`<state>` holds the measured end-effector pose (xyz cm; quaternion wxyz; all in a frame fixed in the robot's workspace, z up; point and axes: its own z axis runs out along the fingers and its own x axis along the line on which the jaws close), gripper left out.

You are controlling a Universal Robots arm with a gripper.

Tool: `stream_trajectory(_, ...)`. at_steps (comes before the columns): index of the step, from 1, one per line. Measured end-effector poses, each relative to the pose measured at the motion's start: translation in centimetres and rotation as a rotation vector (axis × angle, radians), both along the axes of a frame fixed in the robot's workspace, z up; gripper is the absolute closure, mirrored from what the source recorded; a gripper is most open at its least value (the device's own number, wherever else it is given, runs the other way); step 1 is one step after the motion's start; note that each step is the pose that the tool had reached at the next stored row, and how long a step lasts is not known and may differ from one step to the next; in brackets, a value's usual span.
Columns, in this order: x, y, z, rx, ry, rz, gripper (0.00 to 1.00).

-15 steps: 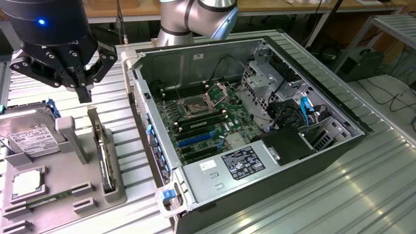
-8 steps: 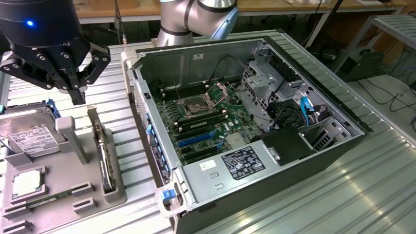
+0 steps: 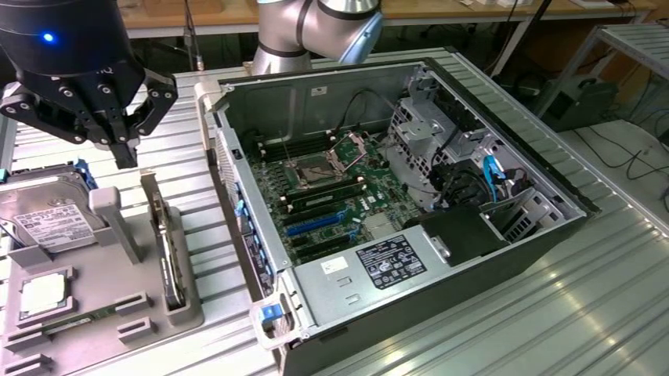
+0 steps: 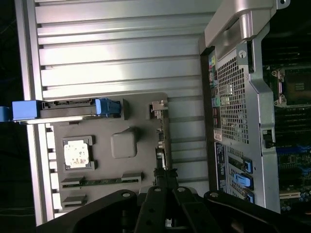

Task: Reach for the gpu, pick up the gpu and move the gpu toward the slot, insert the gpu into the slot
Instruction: 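Reach for the gpu, then pick up the gpu and move the gpu toward the slot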

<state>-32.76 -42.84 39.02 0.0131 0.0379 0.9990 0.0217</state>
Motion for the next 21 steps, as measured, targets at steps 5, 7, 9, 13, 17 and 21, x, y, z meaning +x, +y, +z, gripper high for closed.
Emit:
stream_trajectory(5,0.0,0.0,0.0,0.0,0.0,0.0,0.89)
stream_trajectory(7,0.0,0.0,0.0,0.0,0.0001,0.0,0.89)
stream_trajectory(9,0.0,0.0,0.0,0.0,0.0,0.0,0.76)
stream_trajectory(13,0.0,0.0,0.0,0.0,0.0,0.0,0.64)
stream_trajectory(17,0.0,-0.01,0.0,0.0001,0.0,0.0,0.46)
stream_trajectory(21,0.0,-0.02,0.0,0.0001,0.0,0.001,0.28)
